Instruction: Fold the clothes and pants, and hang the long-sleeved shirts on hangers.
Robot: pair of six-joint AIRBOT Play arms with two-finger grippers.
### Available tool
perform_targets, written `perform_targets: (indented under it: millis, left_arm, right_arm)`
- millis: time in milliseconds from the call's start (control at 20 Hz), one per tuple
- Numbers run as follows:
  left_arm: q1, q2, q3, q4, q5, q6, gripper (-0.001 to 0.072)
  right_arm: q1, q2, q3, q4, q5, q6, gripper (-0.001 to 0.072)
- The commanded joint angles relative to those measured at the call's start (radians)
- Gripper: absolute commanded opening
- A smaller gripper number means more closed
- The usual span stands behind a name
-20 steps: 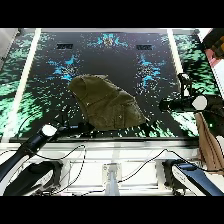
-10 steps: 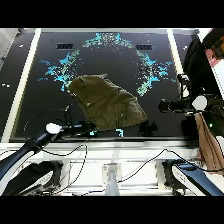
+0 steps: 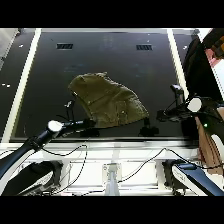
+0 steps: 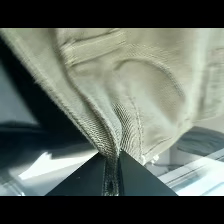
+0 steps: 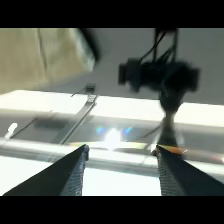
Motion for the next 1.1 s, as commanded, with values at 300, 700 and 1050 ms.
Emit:
perform_targets:
  millis: [300, 700, 1050]
  left_arm:
    - [0.16, 0.24, 0.03, 0.637, -0.301, -0.411, 0.0061]
    - [0.291, 0.383, 0.03, 0.662, -0.36, -0.412, 0.0062]
    - [0.291, 0.379, 0.03, 0.661, -0.36, -0.412, 0.0062]
  right_arm:
    - [0.001, -0.028, -0.134, 0.547, -0.142, -0.255, 0.0281]
    - [0.001, -0.089, -0.134, 0.505, -0.163, -0.165, 0.0511]
    - [0.026, -0.309, -0.134, 0.654, 0.007, -0.219, 0.0583]
